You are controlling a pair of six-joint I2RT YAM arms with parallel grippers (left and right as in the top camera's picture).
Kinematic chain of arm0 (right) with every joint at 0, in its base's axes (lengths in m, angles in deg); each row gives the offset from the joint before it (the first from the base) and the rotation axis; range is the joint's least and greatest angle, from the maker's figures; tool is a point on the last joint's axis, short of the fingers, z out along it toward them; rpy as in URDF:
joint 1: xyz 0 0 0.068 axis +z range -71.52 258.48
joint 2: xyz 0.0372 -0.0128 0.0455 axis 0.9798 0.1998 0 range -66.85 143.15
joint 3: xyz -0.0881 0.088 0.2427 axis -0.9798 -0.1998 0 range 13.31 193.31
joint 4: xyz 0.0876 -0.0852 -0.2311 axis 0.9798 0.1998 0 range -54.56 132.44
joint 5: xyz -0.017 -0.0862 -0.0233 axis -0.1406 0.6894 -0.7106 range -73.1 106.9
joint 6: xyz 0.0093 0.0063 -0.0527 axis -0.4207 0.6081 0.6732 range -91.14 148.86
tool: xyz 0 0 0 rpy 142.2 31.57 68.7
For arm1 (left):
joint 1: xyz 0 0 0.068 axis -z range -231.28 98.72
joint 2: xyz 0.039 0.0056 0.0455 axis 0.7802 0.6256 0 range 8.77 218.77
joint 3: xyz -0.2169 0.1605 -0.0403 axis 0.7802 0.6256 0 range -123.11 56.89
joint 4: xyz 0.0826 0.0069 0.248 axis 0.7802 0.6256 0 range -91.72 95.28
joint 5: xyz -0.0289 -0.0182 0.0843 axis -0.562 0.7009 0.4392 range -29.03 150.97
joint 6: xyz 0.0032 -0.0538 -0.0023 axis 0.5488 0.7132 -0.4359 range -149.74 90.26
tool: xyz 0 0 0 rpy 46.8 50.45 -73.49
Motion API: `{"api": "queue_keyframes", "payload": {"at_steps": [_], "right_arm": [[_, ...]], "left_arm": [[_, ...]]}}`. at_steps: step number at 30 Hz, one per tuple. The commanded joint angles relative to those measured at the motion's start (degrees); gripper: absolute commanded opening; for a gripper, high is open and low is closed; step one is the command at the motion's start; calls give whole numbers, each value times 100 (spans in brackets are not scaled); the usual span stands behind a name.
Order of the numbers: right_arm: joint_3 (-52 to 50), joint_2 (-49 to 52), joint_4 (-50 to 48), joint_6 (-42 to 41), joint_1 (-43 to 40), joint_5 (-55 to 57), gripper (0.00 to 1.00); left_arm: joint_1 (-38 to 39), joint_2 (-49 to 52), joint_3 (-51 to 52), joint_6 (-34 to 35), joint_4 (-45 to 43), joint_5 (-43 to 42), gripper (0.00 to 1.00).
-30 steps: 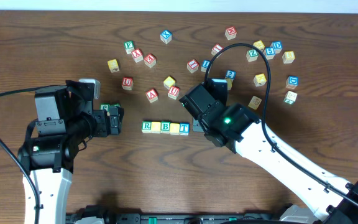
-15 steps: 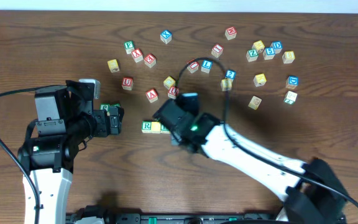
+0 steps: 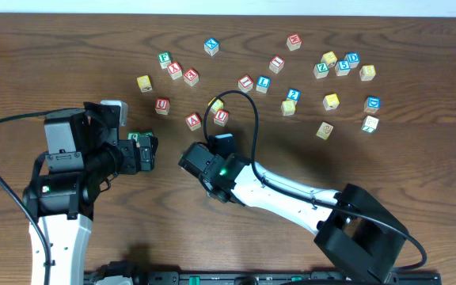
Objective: Spell out ROBOT
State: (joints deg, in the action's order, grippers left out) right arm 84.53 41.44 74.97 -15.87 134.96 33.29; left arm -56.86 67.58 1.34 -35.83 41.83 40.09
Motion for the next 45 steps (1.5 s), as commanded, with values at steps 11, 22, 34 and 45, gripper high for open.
{"api": "queue_keyframes", "payload": {"at_steps": [11, 22, 34, 45], "right_arm": [[-203, 262, -369, 48, 17, 85, 1], [-205, 319, -439, 66, 17, 142, 1], [-205, 321, -450, 66, 13, 260, 1], [-205, 321, -468, 66, 11, 363, 1]], "left_arm": [[-24, -9, -20, -74, 15, -7, 98], [-24, -9, -17, -74, 15, -7, 98], [-24, -9, -20, -74, 15, -7, 98], [-24, -9, -20, -74, 15, -7, 97]]}}
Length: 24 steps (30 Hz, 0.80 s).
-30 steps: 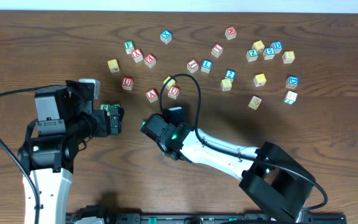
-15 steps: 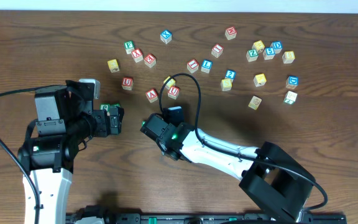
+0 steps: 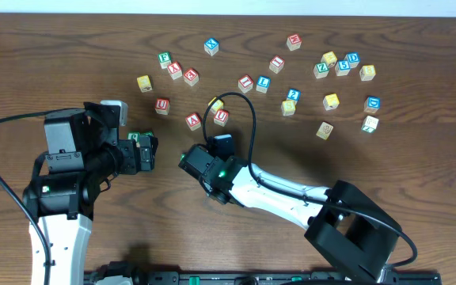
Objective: Spell out ROBOT
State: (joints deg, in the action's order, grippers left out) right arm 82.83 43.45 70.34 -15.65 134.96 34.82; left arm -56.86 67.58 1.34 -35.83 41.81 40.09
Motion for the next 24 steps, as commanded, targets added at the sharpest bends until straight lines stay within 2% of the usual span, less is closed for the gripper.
{"api": "queue_keyframes", "payload": {"at_steps": [1, 24], "right_arm": [[-35, 120, -4, 44, 11, 212, 1], [-31, 111, 328, -131, 24, -455, 1]], "left_arm": [[-24, -9, -20, -74, 17, -7, 98], [-24, -9, -17, -74, 17, -7, 98]]}}
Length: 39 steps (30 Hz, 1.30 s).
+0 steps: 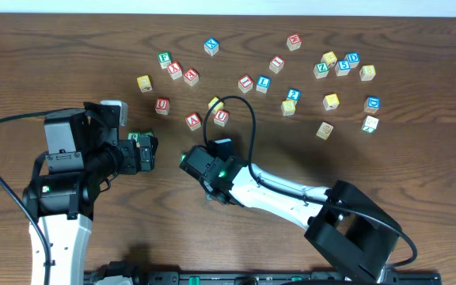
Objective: Spell out ROBOT
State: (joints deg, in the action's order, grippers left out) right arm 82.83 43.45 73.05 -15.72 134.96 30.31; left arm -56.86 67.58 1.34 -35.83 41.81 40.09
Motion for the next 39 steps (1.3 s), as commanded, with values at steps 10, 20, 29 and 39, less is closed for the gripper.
{"api": "queue_keyframes", "payload": {"at_steps": [10, 20, 29, 39], "right_arm": [[-31, 111, 295, -603, -4, 472, 1], [-31, 111, 293, -625, -37, 833, 1], [-31, 111, 297, -688, -68, 1062, 1], [-31, 111, 295, -691, -68, 1156, 1]], "left_arm": [[-24, -9, -17, -74, 17, -7, 98], [-24, -9, -17, -74, 17, -7, 98], [-24, -9, -17, -74, 17, -7, 98], [-24, -9, -20, -74, 17, -7, 98]]}}
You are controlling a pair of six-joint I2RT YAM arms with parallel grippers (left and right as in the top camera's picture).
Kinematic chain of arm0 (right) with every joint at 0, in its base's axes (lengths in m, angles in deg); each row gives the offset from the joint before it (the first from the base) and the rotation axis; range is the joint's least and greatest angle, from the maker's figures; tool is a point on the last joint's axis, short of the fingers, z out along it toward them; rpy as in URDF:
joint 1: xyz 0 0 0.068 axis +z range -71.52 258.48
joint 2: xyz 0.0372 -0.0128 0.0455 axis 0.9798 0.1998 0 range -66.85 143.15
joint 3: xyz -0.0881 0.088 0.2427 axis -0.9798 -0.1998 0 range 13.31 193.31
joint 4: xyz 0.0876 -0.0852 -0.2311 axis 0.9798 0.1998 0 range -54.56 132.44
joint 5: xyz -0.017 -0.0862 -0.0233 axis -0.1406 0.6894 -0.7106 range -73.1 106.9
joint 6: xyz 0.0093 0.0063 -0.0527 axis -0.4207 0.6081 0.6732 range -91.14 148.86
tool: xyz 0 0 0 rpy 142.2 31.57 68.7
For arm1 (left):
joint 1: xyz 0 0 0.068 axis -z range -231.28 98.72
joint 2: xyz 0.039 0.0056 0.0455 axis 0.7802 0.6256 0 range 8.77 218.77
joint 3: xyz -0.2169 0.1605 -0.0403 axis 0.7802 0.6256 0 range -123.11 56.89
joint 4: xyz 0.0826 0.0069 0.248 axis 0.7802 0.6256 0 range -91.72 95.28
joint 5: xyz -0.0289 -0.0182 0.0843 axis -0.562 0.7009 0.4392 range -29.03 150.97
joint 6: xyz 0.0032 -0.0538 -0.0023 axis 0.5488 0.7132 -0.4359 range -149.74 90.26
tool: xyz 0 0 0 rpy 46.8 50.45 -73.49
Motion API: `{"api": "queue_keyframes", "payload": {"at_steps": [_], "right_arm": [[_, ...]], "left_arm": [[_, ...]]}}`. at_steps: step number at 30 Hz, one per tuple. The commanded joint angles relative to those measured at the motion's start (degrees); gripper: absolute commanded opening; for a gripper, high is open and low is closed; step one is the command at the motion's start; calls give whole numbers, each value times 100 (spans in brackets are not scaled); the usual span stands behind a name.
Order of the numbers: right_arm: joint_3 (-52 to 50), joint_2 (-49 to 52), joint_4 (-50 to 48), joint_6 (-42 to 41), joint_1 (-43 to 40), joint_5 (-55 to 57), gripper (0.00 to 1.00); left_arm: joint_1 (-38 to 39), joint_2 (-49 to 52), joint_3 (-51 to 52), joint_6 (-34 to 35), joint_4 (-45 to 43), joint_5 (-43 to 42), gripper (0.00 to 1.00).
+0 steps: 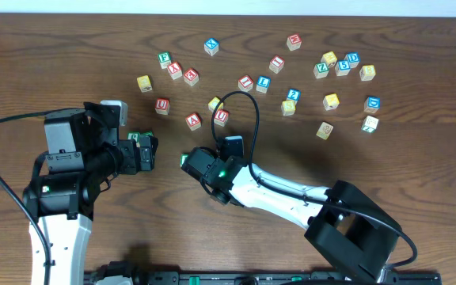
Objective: Spell out ROBOT
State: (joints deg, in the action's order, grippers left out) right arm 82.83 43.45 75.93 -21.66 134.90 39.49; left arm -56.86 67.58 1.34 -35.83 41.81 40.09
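Observation:
Several coloured letter blocks lie scattered across the far half of the table, among them a red one [194, 121] and another red one [221, 117] nearest the arms; their letters are too small to read. My left gripper [146, 151] points right at the left-middle, with a green block [134, 137] at its upper edge. My right gripper [187, 161] points left near the table's middle, and a small green piece [184, 158] shows at its tip. The jaws of both grippers are hidden under their own bodies.
More blocks cluster at the far right, around a yellow one [328, 58] and a blue one [372, 104]. The right arm's white link [283, 194] crosses the near-middle, and its black cable [244, 99] loops over the blocks near the yellow one [215, 104].
The right wrist has turned: its black module now sits further right and the cable loop has widened to the right. The gripper tip stays where it was. The left arm is unchanged.
The right gripper first stood near the table's middle with no green showing at its tip. It then sat slightly further left with a green piece at the tip and has stayed there, only the wrist turning. The left arm and its green block have stayed in place throughout.

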Motion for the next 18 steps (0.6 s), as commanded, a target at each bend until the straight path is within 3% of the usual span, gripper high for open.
{"api": "queue_keyframes", "payload": {"at_steps": [1, 18], "right_arm": [[-31, 111, 7, -94, -61, 240, 1], [-31, 111, -83, -90, -61, 251, 1]], "left_arm": [[-24, -9, -20, -74, 17, -7, 98], [-24, -9, -20, -74, 17, -7, 98]]}}
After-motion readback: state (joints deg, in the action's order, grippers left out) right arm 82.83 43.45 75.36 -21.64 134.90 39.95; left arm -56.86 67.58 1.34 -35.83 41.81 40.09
